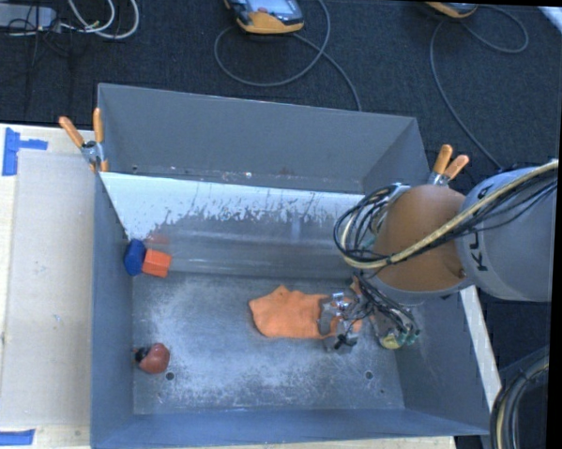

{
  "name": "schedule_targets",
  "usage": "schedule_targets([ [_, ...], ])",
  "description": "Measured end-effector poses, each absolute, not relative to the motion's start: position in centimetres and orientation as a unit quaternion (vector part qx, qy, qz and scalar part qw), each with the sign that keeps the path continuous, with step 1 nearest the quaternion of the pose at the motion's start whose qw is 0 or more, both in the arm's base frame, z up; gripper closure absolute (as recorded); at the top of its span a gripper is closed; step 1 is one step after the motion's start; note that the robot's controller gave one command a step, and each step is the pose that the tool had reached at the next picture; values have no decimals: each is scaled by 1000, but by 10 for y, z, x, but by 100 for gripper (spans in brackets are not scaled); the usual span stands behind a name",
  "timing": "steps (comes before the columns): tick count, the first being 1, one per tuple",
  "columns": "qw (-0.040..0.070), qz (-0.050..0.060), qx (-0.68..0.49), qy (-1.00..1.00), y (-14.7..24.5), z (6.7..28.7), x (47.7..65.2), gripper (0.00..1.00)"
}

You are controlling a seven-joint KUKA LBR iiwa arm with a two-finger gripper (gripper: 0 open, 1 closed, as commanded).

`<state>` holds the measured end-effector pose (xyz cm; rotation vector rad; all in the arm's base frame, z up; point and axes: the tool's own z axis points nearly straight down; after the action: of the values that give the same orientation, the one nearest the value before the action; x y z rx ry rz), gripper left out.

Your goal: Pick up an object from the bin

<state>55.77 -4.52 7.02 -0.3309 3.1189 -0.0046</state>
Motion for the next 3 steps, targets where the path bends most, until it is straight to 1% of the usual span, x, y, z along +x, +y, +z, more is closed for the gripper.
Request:
schedule_targets([
  [1, 3, -1, -106, 994, -45, 70, 558, 100],
  [2, 1, -1, -130, 992, -46, 70, 580, 100],
  [3, 3, -1, -142, 990, -49, 71, 599, 100],
])
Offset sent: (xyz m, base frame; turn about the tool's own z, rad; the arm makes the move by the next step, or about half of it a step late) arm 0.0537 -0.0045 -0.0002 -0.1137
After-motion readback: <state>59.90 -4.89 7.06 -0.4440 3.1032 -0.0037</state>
